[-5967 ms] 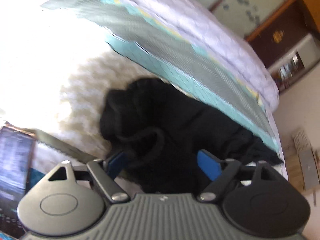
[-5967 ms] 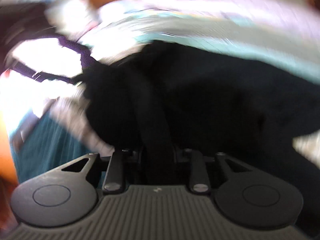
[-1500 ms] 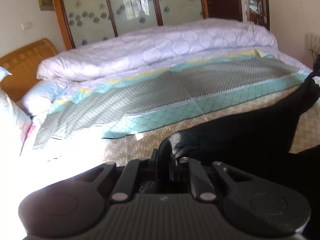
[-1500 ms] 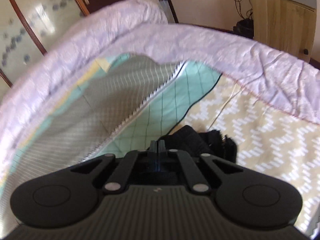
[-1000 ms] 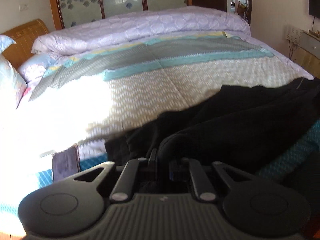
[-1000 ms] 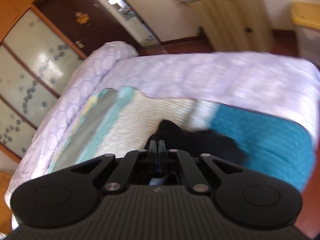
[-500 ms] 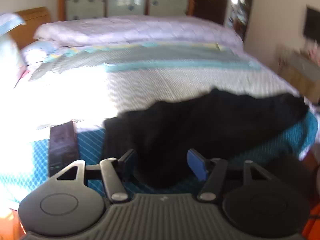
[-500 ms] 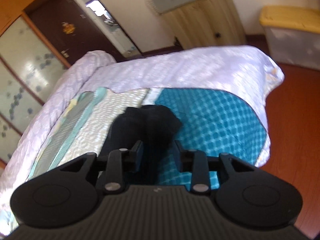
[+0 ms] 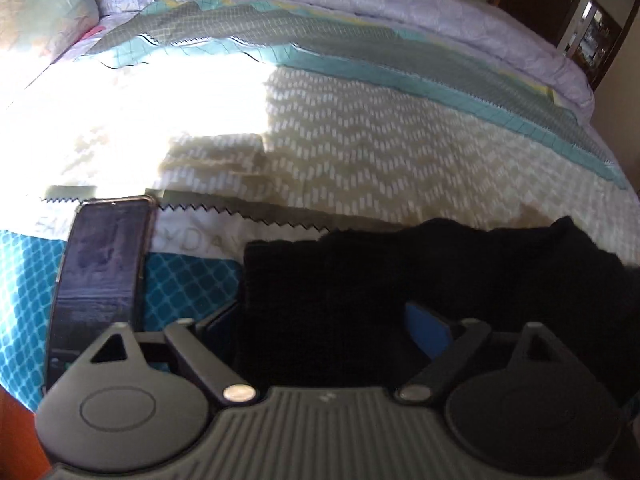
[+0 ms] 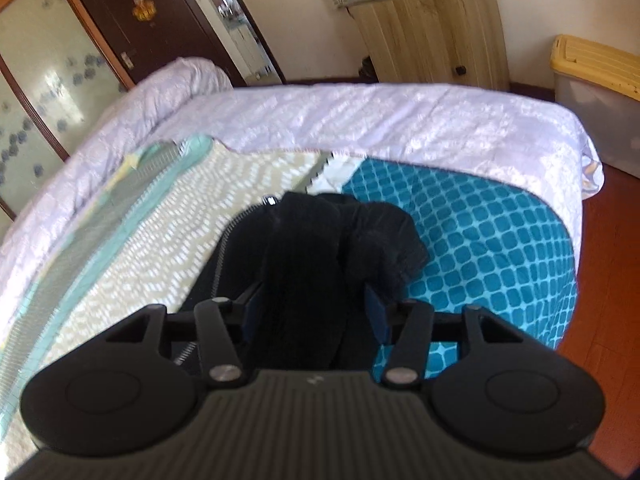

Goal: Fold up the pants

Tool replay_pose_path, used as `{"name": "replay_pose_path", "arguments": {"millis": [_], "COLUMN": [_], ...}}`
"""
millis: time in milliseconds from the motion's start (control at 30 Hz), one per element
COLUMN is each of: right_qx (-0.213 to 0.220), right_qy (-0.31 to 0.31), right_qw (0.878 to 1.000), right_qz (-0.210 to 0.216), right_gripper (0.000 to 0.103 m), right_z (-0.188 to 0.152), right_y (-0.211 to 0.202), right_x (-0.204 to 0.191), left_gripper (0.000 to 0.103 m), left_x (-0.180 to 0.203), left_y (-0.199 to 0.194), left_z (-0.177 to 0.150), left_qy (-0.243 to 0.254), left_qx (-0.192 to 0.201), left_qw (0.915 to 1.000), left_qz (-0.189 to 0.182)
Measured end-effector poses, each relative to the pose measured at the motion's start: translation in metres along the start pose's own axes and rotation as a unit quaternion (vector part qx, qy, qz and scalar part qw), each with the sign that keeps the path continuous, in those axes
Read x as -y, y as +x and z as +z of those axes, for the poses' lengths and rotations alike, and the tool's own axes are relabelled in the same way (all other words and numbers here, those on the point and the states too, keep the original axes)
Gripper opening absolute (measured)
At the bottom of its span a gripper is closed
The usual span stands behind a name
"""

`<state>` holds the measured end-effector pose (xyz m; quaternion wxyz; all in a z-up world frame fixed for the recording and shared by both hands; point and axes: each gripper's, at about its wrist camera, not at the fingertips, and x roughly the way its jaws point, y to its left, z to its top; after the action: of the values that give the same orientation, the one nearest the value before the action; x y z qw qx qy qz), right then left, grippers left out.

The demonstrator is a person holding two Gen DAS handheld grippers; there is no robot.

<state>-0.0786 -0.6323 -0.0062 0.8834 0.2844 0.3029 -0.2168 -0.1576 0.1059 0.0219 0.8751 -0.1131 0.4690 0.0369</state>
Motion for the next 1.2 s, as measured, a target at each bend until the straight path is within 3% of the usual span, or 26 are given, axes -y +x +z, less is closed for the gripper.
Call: {"name": "replay_pose_path", "arguments": {"millis": [33, 67, 100, 167, 233, 267, 333, 433, 500, 533, 667, 767, 900, 1000, 1133, 1200], "right_qx": [-0.015, -0.022, -0.019, 0.008, 0.050, 0.060, 0.058, 0.033, 0.030, 0.035, 0.087, 0.081, 0.070, 0.057, 0.039, 0.024], "right_qy": [-0.005, -0.007, 0.000, 0.007, -0.007, -0.002, 0.027, 0.022, 0.084, 0.118, 0.146, 0.164, 0.190, 0.172, 0.148, 0.133], "right_qw": [1.000, 1.000, 1.000, 1.000, 0.999, 0.998, 0.998, 0.999, 0.996, 0.991, 0.982, 0.978, 0.971, 0.972, 0.979, 0.984], "right_qz": [-0.010, -0.014, -0.010, 0.003, 0.005, 0.005, -0.006, -0.011, 0.032, 0.059, 0.087, 0.102, 0.130, 0.151, 0.138, 0.118], "right_gripper": [0.017, 0.012, 0.010, 0.009, 0.009, 0.009, 0.009, 0.014, 0.032, 0.047, 0.062, 0.063, 0.065, 0.074, 0.075, 0.050], "right_z": [-0.002, -0.003, -0.004, -0.003, -0.005, -0.007, -0.018, -0.033, -0.028, -0.024, -0.017, -0.018, -0.022, -0.014, -0.004, 0.001], "right_y": [0.008, 0.013, 0.012, -0.002, -0.024, -0.032, -0.034, -0.019, -0.026, -0.032, -0.055, -0.054, -0.043, -0.033, -0.016, -0.006], "right_x": [0.000, 0.001, 0.003, 0.007, 0.008, 0.011, 0.028, 0.043, 0.060, 0.070, 0.091, 0.104, 0.105, 0.093, 0.071, 0.062], "left_gripper": [0.058, 0.051, 0.038, 0.033, 0.033, 0.034, 0.040, 0.054, 0.059, 0.059, 0.059, 0.059, 0.059, 0.059, 0.059, 0.057], "left_x": [0.013, 0.025, 0.030, 0.025, 0.008, 0.000, -0.007, 0.003, 0.005, 0.004, -0.005, -0.004, 0.028, 0.054, 0.082, 0.088], "left_y": [0.006, 0.008, 0.004, -0.005, -0.012, -0.010, -0.004, -0.009, -0.026, -0.035, -0.070, -0.087, -0.083, -0.061, -0.019, 0.002], "left_z": [-0.005, -0.009, -0.011, -0.008, 0.000, 0.002, 0.001, 0.000, 0.001, 0.002, 0.004, 0.005, 0.009, 0.006, -0.009, -0.017], "left_qy": [0.027, 0.056, 0.068, 0.049, 0.015, -0.001, -0.018, 0.006, 0.008, 0.003, -0.036, -0.065, -0.044, -0.027, 0.003, 0.014], "left_qx": [0.000, 0.012, 0.023, 0.035, 0.043, 0.033, 0.017, 0.017, 0.034, 0.044, 0.088, 0.104, 0.093, 0.060, 0.003, -0.036], "left_qw": [0.9992, 0.9967, 0.9953, 0.9957, 0.9949, 0.9961, 0.9967, 0.9943, 0.9942, 0.9939, 0.9884, 0.9880, 0.9937, 0.9978, 0.9999, 0.9984], "left_qz": [0.029, 0.057, 0.065, 0.070, 0.090, 0.082, 0.077, 0.105, 0.102, 0.101, 0.118, 0.094, 0.044, 0.007, 0.013, 0.041]}}
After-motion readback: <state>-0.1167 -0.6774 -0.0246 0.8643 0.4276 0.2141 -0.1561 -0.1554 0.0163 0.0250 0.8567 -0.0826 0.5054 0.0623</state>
